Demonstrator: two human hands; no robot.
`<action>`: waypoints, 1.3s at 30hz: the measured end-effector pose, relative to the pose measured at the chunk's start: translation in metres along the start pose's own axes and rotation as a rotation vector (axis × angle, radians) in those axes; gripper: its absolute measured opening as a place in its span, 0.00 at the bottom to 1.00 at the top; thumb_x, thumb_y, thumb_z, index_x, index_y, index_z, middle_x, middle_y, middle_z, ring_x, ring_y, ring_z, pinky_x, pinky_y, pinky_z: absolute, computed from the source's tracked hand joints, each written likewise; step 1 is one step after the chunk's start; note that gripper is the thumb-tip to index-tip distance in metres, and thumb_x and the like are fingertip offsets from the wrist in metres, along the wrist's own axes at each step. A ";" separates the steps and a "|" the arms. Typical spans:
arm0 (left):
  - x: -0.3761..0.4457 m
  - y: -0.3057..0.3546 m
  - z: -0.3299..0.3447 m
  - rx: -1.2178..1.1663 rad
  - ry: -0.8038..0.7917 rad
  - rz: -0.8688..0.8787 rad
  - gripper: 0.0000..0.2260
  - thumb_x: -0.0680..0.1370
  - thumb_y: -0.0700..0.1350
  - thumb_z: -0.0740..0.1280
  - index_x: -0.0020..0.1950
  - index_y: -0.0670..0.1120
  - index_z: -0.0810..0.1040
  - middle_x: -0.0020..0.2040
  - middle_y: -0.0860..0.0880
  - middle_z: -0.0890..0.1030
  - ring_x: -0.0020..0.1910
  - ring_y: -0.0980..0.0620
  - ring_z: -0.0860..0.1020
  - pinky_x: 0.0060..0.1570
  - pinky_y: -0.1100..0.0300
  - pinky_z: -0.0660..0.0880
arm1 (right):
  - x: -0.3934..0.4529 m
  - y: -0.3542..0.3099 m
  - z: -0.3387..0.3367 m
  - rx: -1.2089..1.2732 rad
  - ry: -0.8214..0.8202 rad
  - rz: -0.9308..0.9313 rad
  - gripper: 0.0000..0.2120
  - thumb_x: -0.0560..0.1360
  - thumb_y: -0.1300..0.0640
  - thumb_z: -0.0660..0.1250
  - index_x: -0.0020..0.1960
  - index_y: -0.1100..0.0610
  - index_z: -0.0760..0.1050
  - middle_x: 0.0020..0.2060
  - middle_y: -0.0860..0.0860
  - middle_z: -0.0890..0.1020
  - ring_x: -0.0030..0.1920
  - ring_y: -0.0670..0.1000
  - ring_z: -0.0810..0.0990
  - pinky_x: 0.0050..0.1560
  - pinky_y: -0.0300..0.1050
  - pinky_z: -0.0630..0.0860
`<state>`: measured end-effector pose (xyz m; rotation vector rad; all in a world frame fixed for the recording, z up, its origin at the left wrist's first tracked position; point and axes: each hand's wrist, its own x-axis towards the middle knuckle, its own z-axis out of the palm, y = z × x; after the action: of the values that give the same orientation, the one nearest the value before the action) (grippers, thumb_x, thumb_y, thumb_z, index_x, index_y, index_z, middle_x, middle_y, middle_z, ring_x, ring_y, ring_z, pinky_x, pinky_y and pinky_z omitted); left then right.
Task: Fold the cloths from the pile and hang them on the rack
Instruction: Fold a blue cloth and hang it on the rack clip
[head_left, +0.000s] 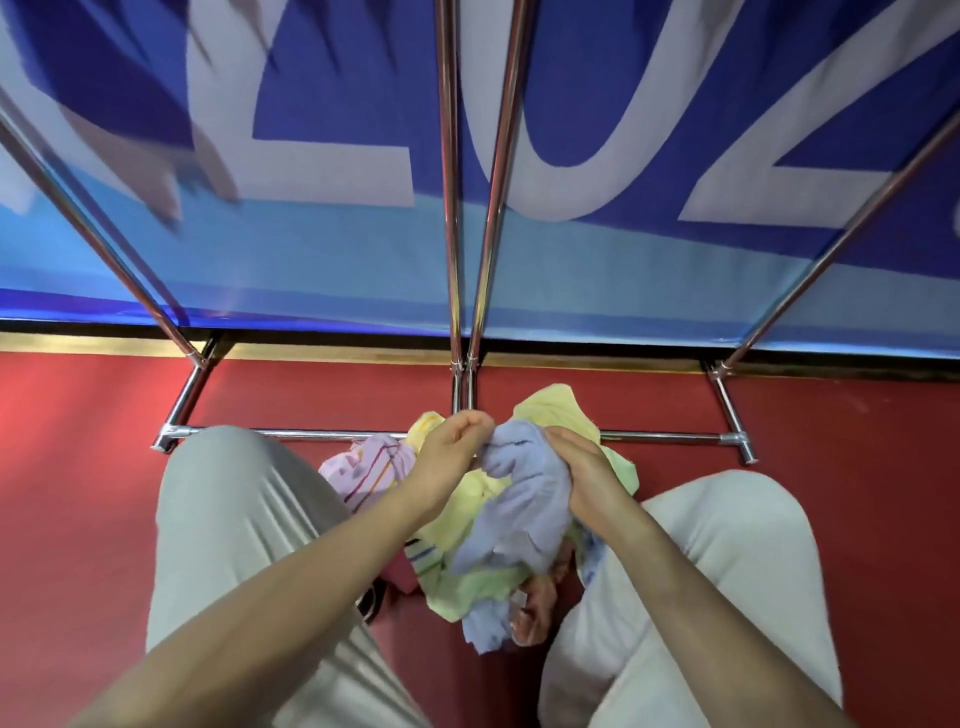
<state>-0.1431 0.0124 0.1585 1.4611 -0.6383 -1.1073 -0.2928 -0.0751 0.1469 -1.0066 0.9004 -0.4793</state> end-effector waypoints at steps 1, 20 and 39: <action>0.000 0.000 0.001 0.026 -0.019 0.013 0.08 0.81 0.42 0.62 0.46 0.43 0.79 0.42 0.45 0.77 0.44 0.50 0.73 0.48 0.51 0.73 | -0.005 -0.001 0.000 0.006 -0.003 0.000 0.11 0.79 0.57 0.61 0.49 0.60 0.81 0.47 0.59 0.83 0.51 0.55 0.79 0.61 0.53 0.70; 0.007 0.009 0.000 -0.010 0.055 0.049 0.07 0.79 0.43 0.67 0.46 0.47 0.85 0.44 0.48 0.85 0.45 0.51 0.81 0.48 0.56 0.76 | -0.018 -0.022 0.004 -1.140 -0.083 -0.324 0.10 0.82 0.50 0.55 0.50 0.58 0.67 0.33 0.53 0.75 0.36 0.54 0.73 0.38 0.50 0.67; -0.012 0.001 -0.017 0.016 0.180 0.015 0.07 0.79 0.42 0.66 0.45 0.43 0.82 0.43 0.48 0.82 0.43 0.52 0.78 0.45 0.57 0.74 | -0.008 0.008 0.027 -1.050 -0.033 -0.407 0.08 0.82 0.56 0.54 0.57 0.56 0.69 0.39 0.57 0.79 0.39 0.58 0.76 0.42 0.55 0.73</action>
<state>-0.1327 0.0305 0.1616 1.5470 -0.5317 -0.9485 -0.2751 -0.0518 0.1499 -2.1744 0.9162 -0.3035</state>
